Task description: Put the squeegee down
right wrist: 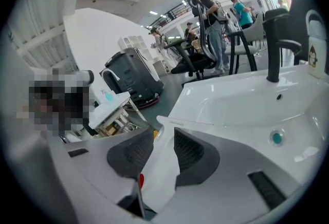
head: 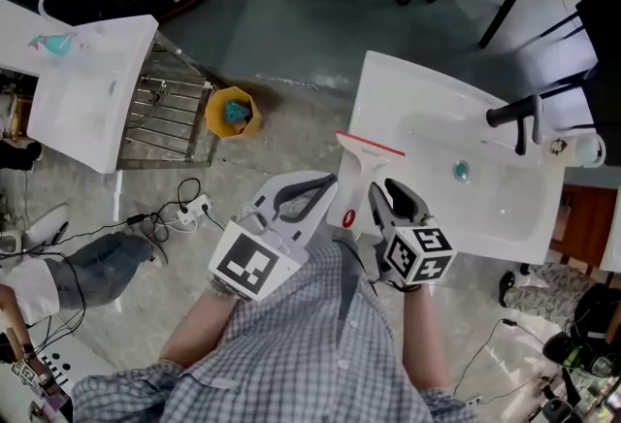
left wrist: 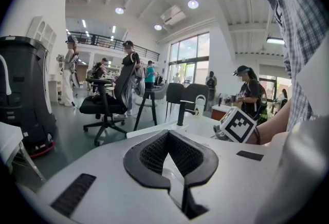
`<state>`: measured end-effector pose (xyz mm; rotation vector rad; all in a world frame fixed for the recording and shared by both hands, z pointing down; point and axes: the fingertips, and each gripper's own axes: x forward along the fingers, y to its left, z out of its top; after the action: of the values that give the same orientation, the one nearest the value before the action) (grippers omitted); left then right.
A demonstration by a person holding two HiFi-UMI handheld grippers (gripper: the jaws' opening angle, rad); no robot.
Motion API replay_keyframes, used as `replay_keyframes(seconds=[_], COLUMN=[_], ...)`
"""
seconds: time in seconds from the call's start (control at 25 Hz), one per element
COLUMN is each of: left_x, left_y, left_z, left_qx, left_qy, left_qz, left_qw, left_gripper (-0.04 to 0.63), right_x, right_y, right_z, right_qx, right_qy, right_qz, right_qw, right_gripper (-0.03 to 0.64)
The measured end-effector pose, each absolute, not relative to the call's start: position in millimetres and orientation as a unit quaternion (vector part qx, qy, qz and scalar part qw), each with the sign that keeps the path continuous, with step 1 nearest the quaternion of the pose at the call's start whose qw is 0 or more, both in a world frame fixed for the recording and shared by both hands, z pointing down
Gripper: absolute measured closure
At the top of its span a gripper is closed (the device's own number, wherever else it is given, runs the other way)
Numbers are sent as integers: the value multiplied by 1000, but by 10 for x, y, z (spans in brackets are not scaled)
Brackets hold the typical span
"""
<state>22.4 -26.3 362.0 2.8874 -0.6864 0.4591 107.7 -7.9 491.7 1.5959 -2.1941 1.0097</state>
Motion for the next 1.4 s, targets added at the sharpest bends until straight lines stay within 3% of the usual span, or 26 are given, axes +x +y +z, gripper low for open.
replay_keyframes(seconds=[0.12,0.28,0.76,1.4], left_x=[270,332,453,539], left_y=[-247,-230,-249,-278], left_z=[3620,3628,3527,3413], left_qx=[961,963,968,972], left_qy=[-221,-212,-193,-181], left_qz=[155,159,153,146], left_qw=[65,57,40,23], left_gripper=[591,591,591,591], right_x=[1157,1198,1284,1425], right_y=[-74,-56,-63,-111], right_z=[4715,4484,3746,3464], right_qx=[573,589,621,636], right_qy=[-754,-758,-767,-761], right_qz=[297,256,141,112], right_qw=[119,112,79,70], right_gripper=[566,594,604,607])
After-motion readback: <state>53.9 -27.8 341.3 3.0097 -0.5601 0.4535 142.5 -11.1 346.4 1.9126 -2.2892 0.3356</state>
